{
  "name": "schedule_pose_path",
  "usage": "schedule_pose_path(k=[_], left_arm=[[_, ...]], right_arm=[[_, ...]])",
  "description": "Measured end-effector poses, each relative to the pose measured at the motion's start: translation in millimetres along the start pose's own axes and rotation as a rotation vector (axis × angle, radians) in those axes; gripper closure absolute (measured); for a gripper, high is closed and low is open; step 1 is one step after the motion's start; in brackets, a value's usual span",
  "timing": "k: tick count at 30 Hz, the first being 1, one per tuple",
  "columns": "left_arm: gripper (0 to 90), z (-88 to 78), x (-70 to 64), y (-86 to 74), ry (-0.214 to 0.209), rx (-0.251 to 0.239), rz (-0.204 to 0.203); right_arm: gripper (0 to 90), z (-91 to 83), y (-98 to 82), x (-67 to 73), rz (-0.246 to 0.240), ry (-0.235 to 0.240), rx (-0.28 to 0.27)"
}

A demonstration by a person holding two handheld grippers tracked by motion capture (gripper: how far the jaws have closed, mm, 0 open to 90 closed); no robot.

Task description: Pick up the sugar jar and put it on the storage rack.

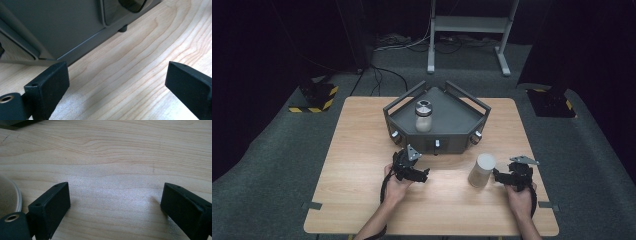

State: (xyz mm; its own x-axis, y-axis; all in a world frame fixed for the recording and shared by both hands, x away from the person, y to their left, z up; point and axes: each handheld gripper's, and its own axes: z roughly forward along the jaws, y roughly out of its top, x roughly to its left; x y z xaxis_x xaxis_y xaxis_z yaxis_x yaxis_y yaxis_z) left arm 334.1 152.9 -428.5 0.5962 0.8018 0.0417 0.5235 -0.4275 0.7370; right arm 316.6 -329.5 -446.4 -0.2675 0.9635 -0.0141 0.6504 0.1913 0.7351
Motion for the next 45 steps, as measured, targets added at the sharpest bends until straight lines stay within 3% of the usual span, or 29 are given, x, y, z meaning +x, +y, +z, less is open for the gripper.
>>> schedule_pose_path(k=[8, 16, 29, 34, 38, 45], left_arm=[[5.3, 5.2, 4.0, -8.3, 0.008, -0.002, -0.031], [5.2, 8.3, 4.8, -7.8, 0.010, 0.002, -0.036], [5.4, 16.9, 1.1, -6.7, 0.018, 0.025, -0.009], [5.5, 18.3, 2.0, -8.3, 0.011, 0.023, -0.018], [4.8, 20.1, 5.5, -8.9, -0.004, 0.023, -0.048], [4.0, 21.5, 6.0, -7.5, -0.007, 0.025, -0.041]], right_arm=[[8.7, 0.1, -0.2, 0.0, -0.001, 0.000, -0.001], [8.7, 0.0, -0.1, 0.0, -0.001, 0.000, -0.001], [8.7, 0.1, -0.1, 0.0, -0.001, 0.000, -0.001], [8.7, 0.1, -0.1, -0.1, -0.001, 0.000, -0.001], [8.7, 0.1, -0.2, 0.0, -0.001, 0.000, -0.001], [8.7, 0.1, -0.1, -0.3, -0.001, 0.000, -0.001]])
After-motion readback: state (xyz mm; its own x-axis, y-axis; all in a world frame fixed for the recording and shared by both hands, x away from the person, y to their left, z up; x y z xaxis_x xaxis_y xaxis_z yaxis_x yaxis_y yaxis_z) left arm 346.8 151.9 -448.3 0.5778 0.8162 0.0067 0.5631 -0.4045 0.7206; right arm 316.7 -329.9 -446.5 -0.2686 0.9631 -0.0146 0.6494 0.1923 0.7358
